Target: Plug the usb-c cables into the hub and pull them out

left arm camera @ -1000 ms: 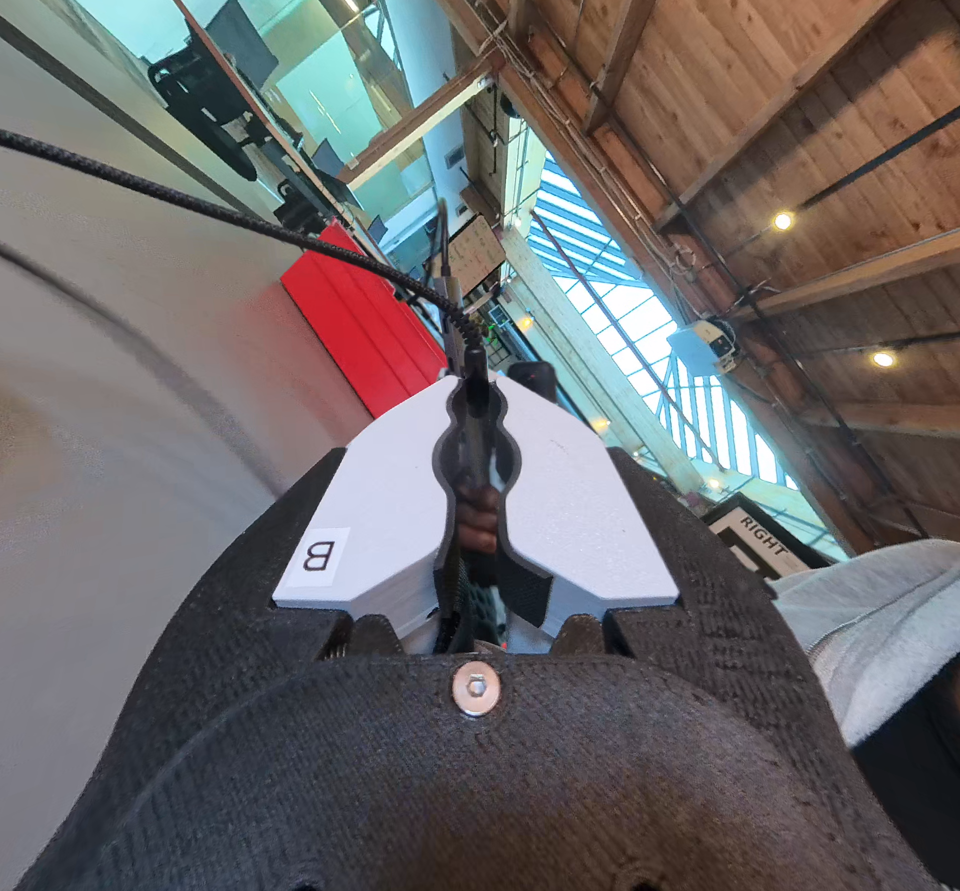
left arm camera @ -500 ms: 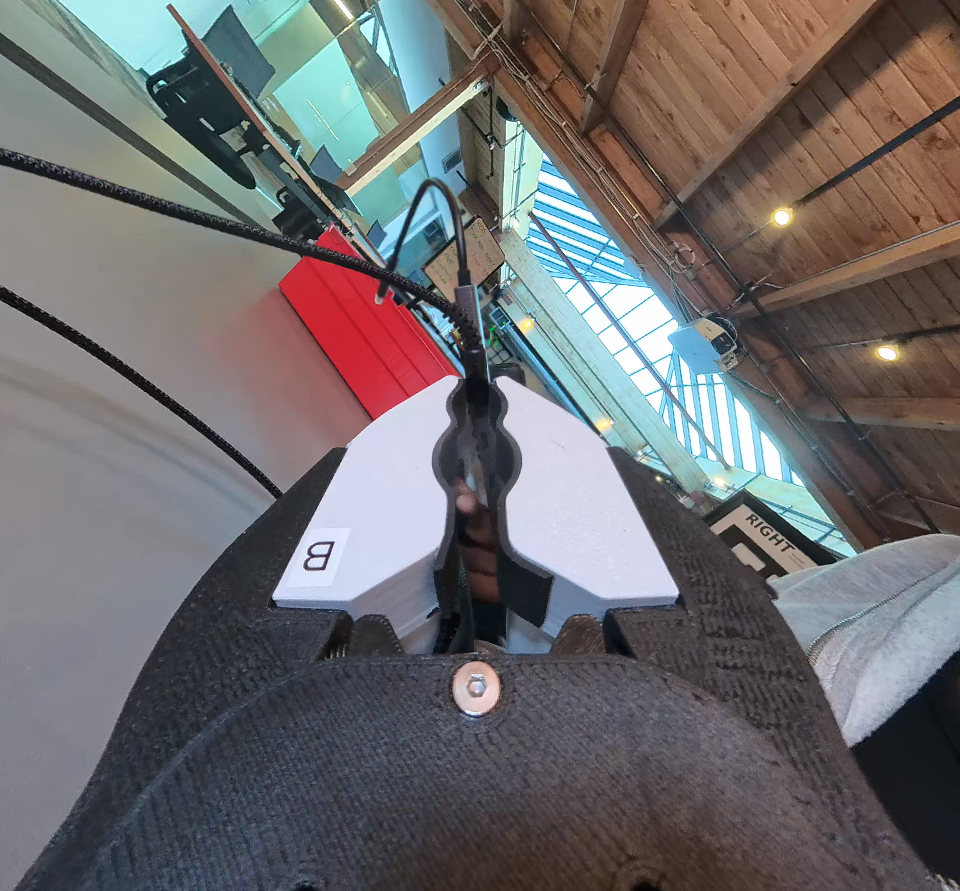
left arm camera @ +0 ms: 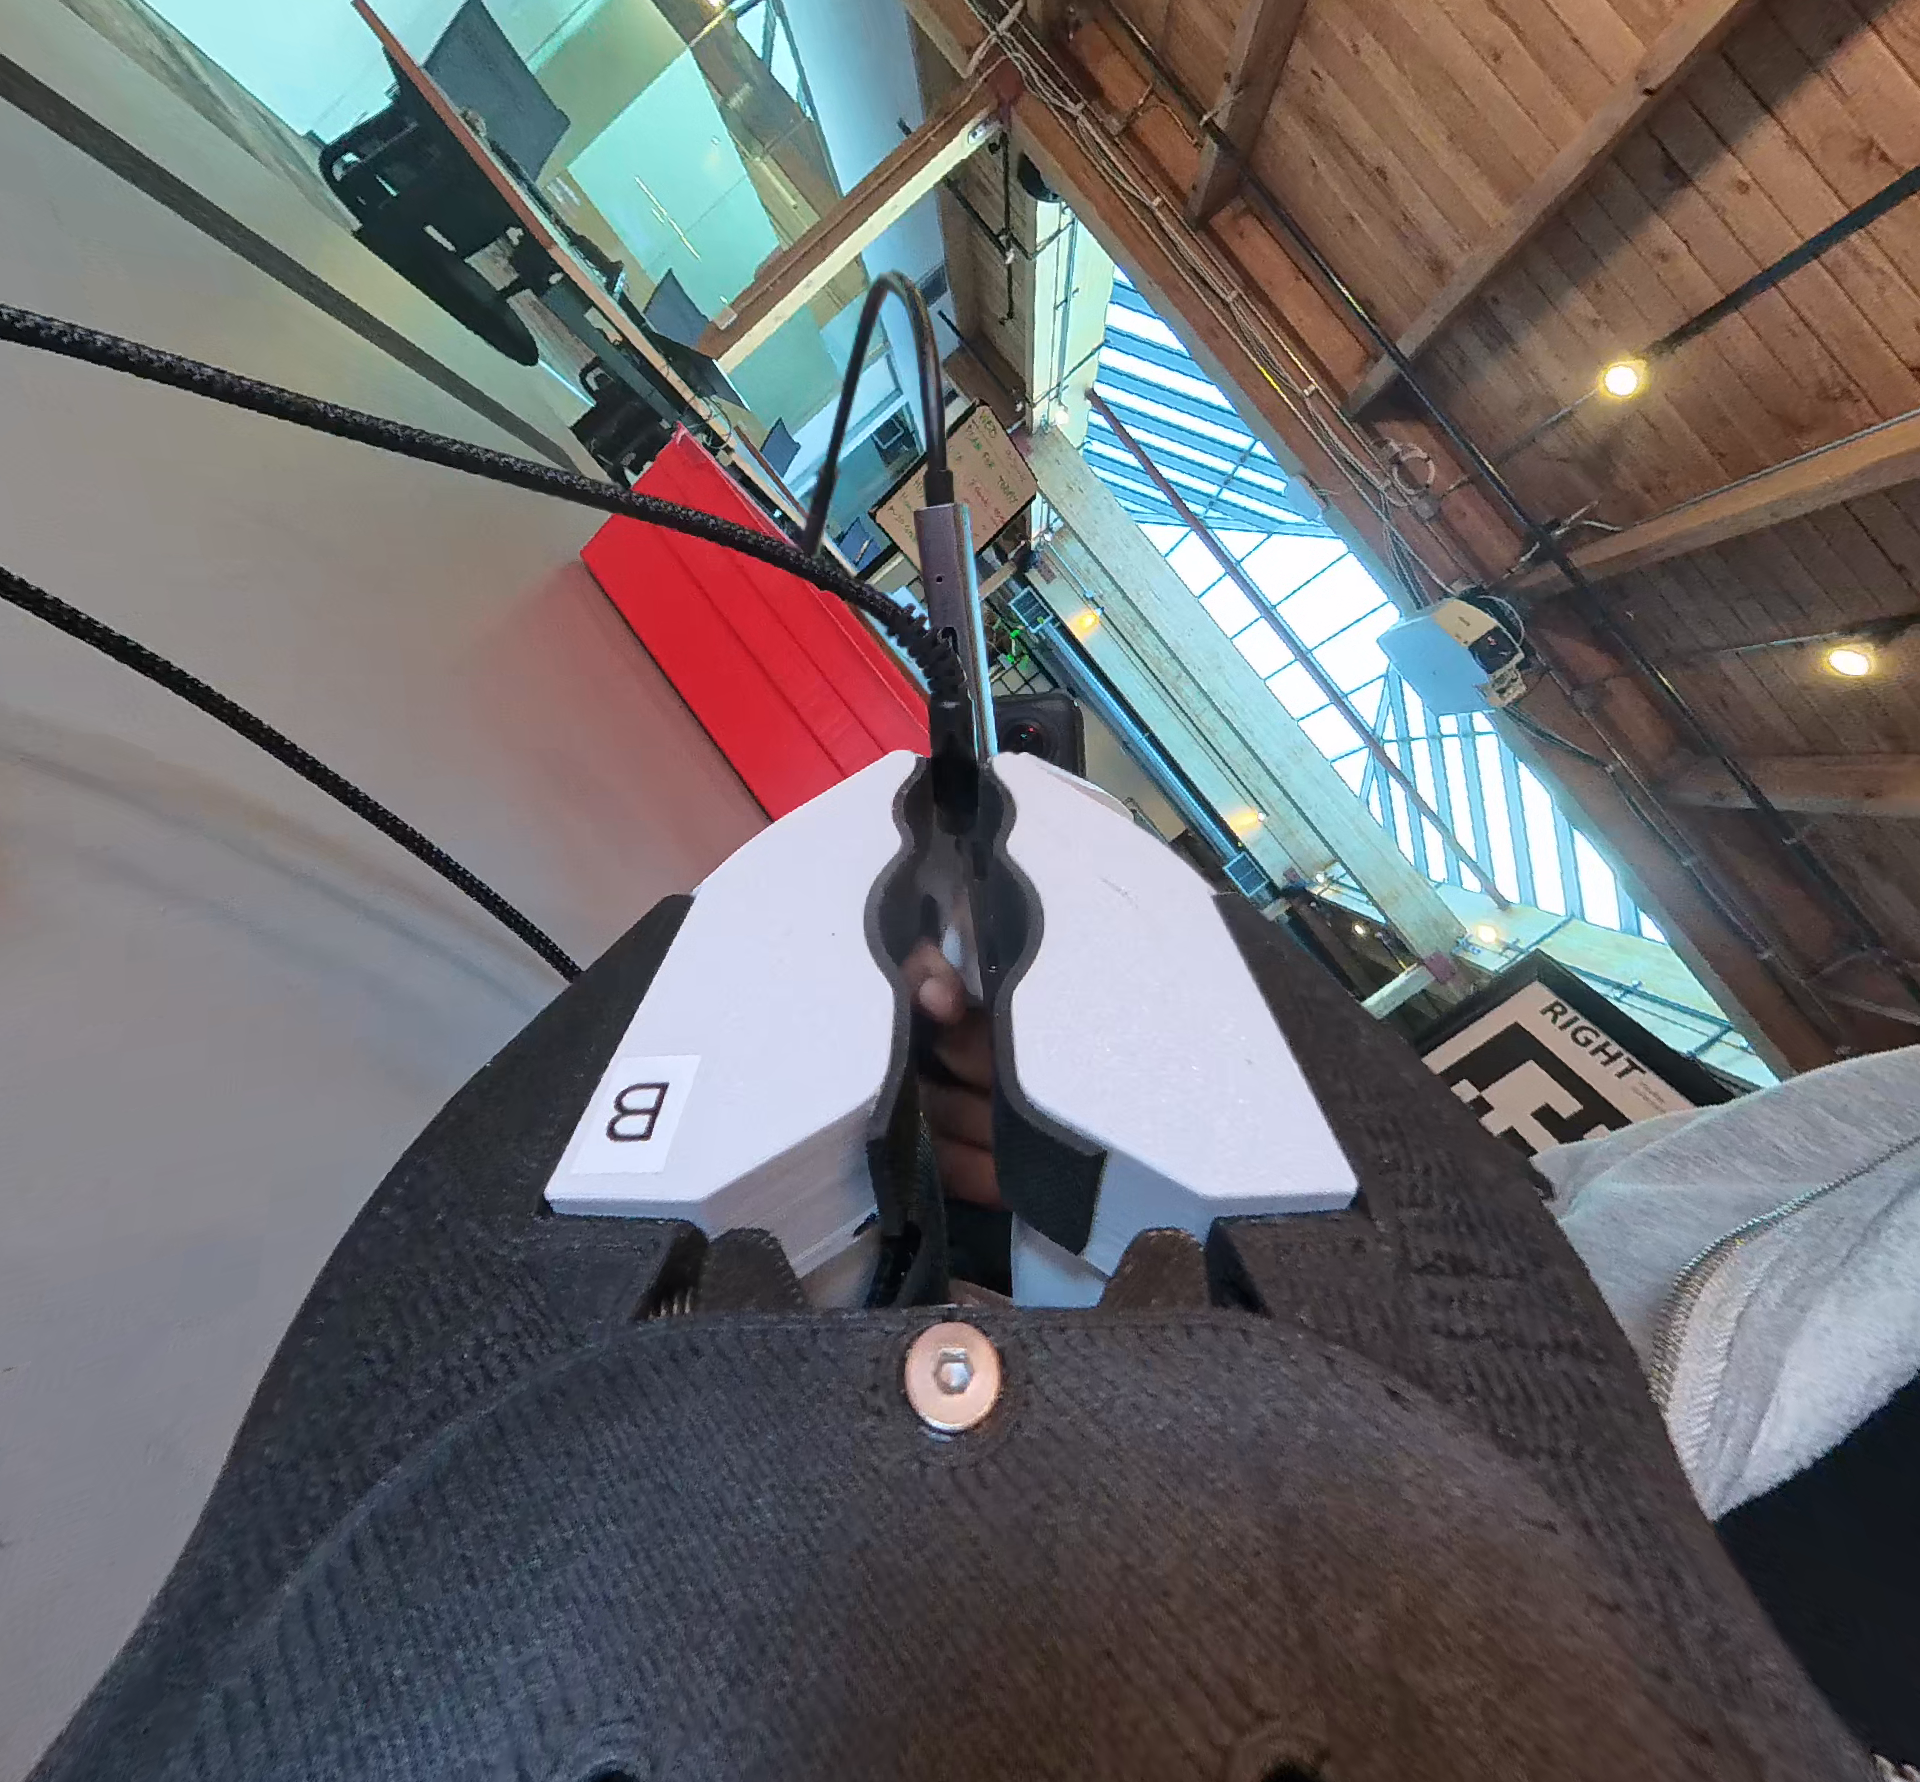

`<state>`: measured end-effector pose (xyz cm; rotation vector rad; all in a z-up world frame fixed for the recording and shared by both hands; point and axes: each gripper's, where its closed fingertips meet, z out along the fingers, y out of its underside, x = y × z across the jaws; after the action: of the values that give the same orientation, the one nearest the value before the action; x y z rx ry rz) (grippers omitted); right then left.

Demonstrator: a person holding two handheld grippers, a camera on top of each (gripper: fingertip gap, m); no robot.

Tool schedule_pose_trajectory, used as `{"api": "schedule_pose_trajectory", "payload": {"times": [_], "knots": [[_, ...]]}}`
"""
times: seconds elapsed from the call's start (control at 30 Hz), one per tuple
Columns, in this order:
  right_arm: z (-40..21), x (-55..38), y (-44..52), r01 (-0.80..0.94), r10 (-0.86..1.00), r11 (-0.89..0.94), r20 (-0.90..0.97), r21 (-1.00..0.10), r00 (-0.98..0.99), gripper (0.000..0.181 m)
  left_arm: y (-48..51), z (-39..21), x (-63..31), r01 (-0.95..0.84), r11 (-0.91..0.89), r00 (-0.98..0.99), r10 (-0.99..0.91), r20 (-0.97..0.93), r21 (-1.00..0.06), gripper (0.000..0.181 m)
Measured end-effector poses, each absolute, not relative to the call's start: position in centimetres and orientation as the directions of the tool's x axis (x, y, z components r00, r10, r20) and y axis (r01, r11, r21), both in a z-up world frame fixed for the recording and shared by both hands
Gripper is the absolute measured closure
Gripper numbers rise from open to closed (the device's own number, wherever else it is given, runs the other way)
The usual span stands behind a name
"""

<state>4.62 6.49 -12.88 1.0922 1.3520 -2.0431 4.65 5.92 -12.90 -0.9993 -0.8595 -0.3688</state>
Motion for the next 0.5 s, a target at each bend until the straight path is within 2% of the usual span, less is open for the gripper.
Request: {"api": "schedule_pose_trajectory", "payload": {"times": [0.03, 0.2, 0.5], "knots": [[-12.92, 4.65, 6.53, 0.726, 0.059, -0.405, -0.808, -0.556, -0.586, 0.172, 5.95, -12.95, 4.66, 0.631, 0.512, 0.627, 0.105, 0.772, -0.582, 0.173], [-12.94, 4.72, 6.91, 0.682, 0.144, -0.328, -0.748, -0.654, -0.648, 0.172, 6.39, -13.12, 4.99, 0.647, 0.479, 0.633, 0.098, 0.768, -0.594, 0.173], [-13.6, 5.34, 6.1, 0.726, 0.098, -0.272, -0.768, -0.632, -0.632, 0.172, 6.26, -13.12, 4.85, 0.635, 0.492, 0.632, 0.112, 0.766, -0.596, 0.173]]}}
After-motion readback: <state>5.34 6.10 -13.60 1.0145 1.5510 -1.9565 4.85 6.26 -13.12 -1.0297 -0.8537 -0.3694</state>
